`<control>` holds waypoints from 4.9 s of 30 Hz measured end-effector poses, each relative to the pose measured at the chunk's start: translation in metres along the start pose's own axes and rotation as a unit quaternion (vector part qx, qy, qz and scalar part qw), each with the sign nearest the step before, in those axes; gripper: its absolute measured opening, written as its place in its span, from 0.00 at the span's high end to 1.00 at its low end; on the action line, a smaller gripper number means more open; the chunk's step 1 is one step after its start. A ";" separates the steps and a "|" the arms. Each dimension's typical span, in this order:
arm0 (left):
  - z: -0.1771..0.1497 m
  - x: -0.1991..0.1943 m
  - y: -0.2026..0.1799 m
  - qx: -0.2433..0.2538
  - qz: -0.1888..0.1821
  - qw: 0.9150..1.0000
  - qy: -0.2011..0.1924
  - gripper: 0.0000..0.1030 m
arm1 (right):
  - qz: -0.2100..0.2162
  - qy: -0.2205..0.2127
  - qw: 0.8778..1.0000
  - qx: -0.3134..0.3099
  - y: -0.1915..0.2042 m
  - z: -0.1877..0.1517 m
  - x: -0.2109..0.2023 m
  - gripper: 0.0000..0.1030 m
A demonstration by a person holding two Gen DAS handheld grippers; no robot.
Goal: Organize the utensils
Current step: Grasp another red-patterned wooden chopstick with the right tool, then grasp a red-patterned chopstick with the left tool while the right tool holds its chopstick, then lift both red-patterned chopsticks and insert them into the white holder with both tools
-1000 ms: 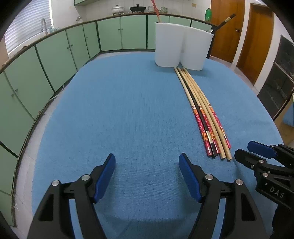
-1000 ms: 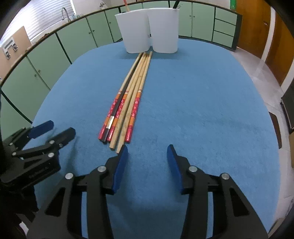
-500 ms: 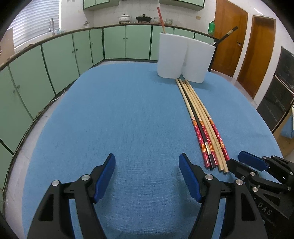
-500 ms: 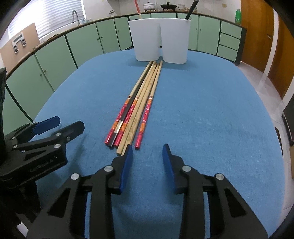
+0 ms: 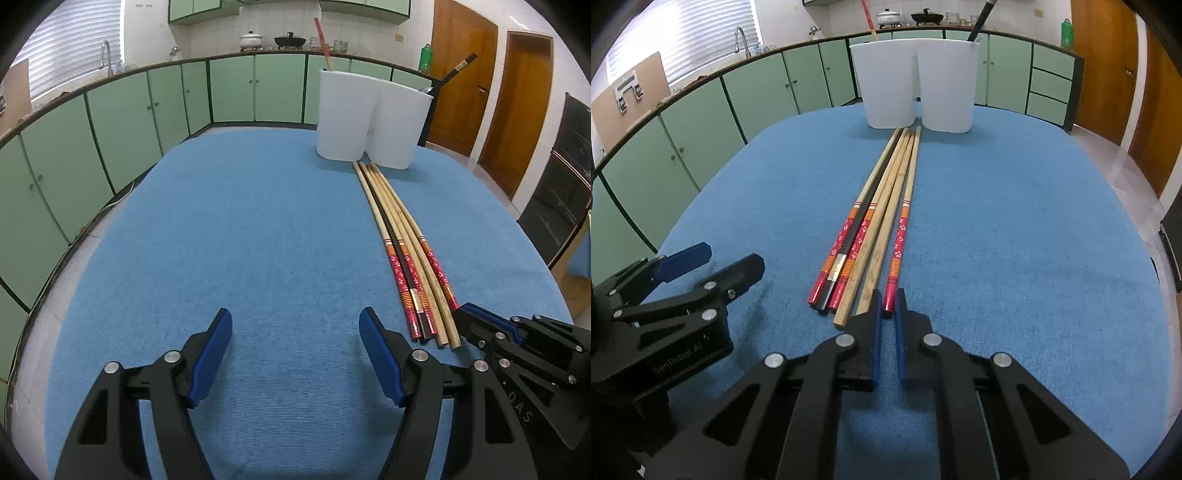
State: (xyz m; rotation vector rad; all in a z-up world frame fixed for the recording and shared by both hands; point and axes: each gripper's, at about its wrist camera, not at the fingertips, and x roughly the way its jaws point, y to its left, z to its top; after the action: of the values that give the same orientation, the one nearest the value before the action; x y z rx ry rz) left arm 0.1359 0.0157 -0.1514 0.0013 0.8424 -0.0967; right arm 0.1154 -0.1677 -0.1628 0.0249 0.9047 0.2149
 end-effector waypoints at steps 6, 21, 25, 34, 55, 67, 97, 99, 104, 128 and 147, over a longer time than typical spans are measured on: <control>-0.002 -0.003 -0.008 0.009 -0.004 1.000 -0.007 0.32 | -0.012 -0.006 1.000 0.018 -0.009 -0.002 -0.005 0.95; -0.001 0.004 -0.039 0.028 -0.022 0.999 0.007 0.32 | -0.062 -0.014 0.996 0.056 -0.062 -0.013 -0.020 0.95; -0.002 0.007 -0.049 0.042 -0.018 0.999 0.015 0.32 | -0.055 -0.013 0.996 0.067 -0.070 -0.016 -0.021 0.95; -0.001 0.006 -0.048 0.031 -0.018 0.999 0.008 0.33 | -0.050 -0.012 0.997 0.065 -0.067 -0.017 -0.022 0.95; -0.001 0.018 -0.053 0.039 0.003 0.999 0.034 0.36 | -0.054 -0.007 0.997 0.059 -0.066 -0.013 -0.018 0.95; -0.002 0.014 -0.068 0.055 -0.019 0.998 0.025 0.93 | -0.044 -0.005 0.997 0.055 -0.067 -0.014 -0.016 0.95; 0.092 -0.124 -0.063 0.058 -0.017 0.985 -0.162 0.95 | -0.029 -0.166 0.986 0.004 -0.060 0.062 -0.132 0.95; 0.103 -0.132 -0.064 0.060 -0.017 0.982 -0.177 0.95 | -0.021 -0.178 0.984 -0.001 -0.061 0.075 -0.143 0.95; 0.119 -0.146 -0.066 0.065 -0.013 0.977 -0.205 0.95 | 0.005 -0.187 0.982 -0.006 -0.065 0.104 -0.161 0.95; 0.244 -0.153 -0.061 0.059 -0.049 0.955 -0.286 0.95 | 0.067 -0.244 0.967 -0.030 -0.079 0.272 -0.202 0.95; 0.301 -0.026 -0.062 0.042 -0.061 0.972 -0.225 0.95 | 0.038 -0.188 0.981 -0.029 -0.087 0.332 -0.081 0.94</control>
State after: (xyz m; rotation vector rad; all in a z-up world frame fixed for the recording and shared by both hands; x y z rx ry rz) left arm 0.3372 -0.0556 0.0709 0.0073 0.3838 -0.2403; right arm 0.3417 -0.2455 0.0956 0.0453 0.5209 0.2958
